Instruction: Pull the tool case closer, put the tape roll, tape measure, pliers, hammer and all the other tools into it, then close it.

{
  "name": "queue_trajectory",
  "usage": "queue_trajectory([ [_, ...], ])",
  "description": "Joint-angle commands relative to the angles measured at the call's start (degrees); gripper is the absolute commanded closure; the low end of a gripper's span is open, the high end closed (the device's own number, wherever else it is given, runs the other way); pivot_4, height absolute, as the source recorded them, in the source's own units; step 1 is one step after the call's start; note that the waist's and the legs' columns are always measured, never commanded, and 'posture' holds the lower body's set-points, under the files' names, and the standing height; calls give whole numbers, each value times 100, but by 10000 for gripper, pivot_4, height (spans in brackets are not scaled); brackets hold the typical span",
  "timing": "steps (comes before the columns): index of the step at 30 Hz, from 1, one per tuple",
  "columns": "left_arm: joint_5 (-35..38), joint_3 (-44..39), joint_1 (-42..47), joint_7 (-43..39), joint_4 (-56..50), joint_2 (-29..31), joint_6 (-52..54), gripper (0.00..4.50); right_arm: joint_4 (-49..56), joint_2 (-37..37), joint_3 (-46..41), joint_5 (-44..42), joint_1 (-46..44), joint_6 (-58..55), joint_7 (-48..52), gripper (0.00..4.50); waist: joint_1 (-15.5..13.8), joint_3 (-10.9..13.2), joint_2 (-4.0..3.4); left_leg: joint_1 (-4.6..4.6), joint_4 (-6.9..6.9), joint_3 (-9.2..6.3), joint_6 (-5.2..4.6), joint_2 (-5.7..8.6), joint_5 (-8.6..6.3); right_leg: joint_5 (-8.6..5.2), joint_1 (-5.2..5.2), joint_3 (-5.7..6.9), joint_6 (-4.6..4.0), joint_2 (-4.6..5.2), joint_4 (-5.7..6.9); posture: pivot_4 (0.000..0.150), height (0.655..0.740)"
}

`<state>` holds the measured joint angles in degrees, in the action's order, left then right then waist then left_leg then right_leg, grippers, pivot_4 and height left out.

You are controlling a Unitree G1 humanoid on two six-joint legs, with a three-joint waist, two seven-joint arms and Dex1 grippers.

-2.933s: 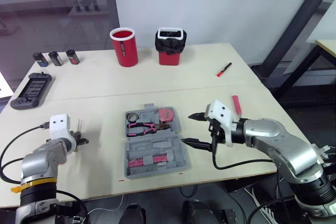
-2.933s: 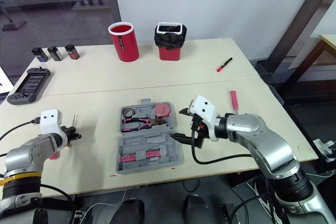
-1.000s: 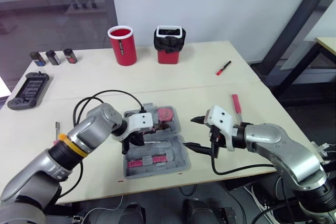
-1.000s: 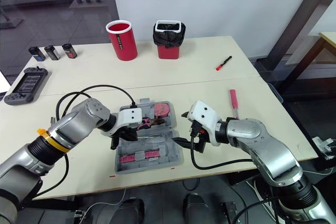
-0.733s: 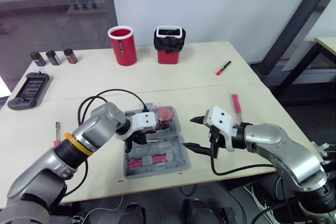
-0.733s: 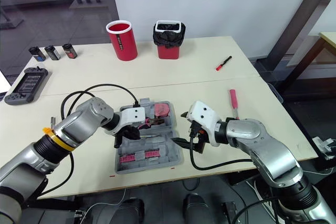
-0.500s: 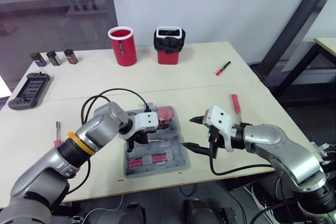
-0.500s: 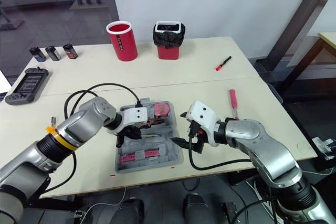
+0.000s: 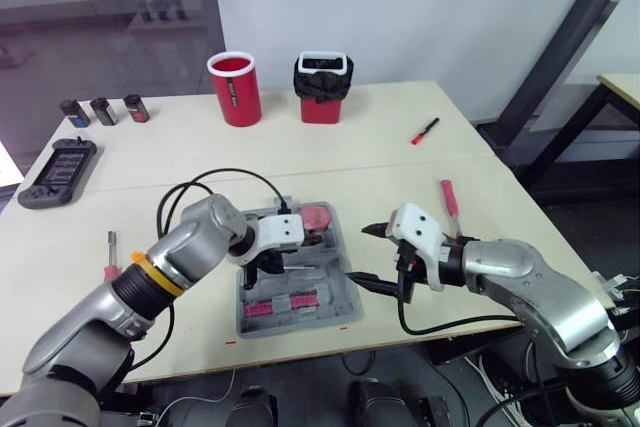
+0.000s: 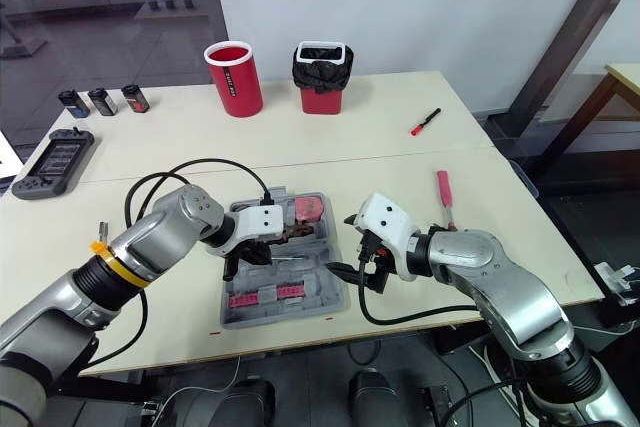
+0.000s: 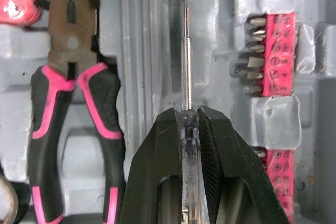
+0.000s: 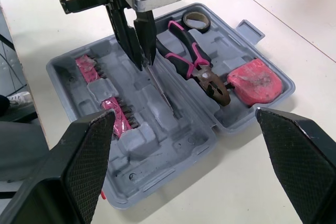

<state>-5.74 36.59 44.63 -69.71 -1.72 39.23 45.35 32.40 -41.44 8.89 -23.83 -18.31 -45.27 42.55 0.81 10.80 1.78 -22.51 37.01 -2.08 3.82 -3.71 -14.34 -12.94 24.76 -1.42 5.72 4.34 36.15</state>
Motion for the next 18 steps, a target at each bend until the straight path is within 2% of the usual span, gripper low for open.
queue_trajectory([
  [1, -45, -43, 6, 0, -112, 6, -92, 44312, 274, 16, -97, -73, 14, 29, -15, 0, 0, 0, 0, 0, 0, 0, 0, 0, 0, 0, 0, 0, 0, 0, 0, 1500, 7387],
  [11, -40, -98, 17, 55, -75, -24, -162, 44312, 242, 36, -75, -75, 21, 34, -5, 0, -2, 0, 0, 0, 0, 0, 0, 0, 0, 0, 0, -1, 0, 0, 0, 1500, 7387],
  [15, -40, -124, 22, 47, -122, 21, -177, 26119, 232, 44, -67, -97, 5, 14, 8, 0, -2, 0, 0, 0, 0, 0, 0, 0, 0, 0, 0, 0, 0, 0, 0, 1500, 7387],
  [18, -7, -168, 18, 27, -205, 61, -134, 10839, 238, 41, -67, -111, 7, -3, 17, 0, -1, 0, 0, 0, 0, 0, 0, 0, 0, 0, 0, 0, 0, 0, 0, 1500, 7387],
])
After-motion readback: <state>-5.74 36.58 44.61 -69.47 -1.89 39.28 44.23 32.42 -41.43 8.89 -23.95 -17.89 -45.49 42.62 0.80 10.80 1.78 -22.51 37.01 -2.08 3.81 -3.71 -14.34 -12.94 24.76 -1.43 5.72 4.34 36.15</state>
